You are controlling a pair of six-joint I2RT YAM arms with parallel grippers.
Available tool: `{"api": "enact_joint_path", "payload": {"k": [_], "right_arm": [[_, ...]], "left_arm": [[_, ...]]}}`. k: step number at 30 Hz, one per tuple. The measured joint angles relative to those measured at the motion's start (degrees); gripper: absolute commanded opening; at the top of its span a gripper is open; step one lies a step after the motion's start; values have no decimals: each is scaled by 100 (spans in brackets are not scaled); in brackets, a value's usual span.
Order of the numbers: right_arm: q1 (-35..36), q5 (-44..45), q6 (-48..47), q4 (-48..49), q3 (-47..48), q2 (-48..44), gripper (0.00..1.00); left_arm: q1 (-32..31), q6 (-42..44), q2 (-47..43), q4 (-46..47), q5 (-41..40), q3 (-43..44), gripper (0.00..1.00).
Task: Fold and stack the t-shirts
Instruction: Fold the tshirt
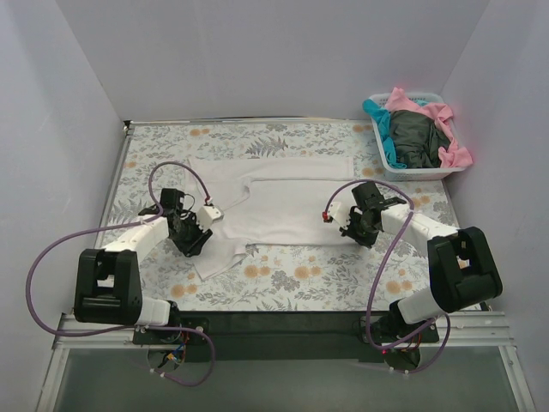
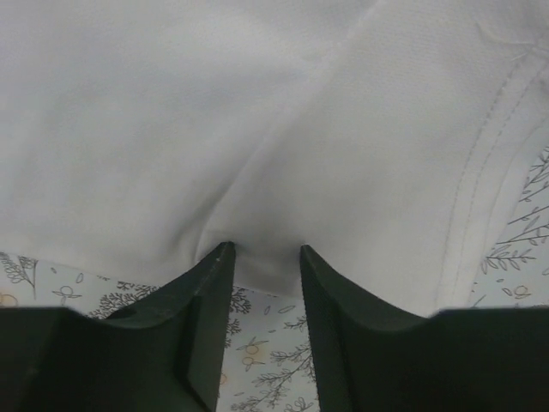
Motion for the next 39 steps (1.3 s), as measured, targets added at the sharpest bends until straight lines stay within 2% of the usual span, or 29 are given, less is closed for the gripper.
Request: {"api": "enact_joint_path", "payload": {"k": [1,2,5,8,17,23,32,39], "right_arm": [[7,20,0,20,0,4,1],[11,39,0,44,0,4,1],[15,111,0,101,0,7,1],[15,166,0,118,-9,-7,1],[-4,225,-13,20,-70,-498,1],[-127,199,-28,-118,-37,-765,1],[-337,160,-151,-319,708,-544,1],[-520,133,-291,-332,1478,146,1]], "left_arm": [[-15,15,-24,59,-33,-28,28],[-31,46,-59,133,-85,-68,19],[-48,155,-149,177,-136,-138,5],[-68,236,-291,2,-136,-205,0],[-63,173,-1115,-813,-83,-339,0],[46,-42,-1167,-1180,70,39,0],[129,-516,-575,-1294,317,1322,0],[251,-835,146,-1025,315,2011,0]]}}
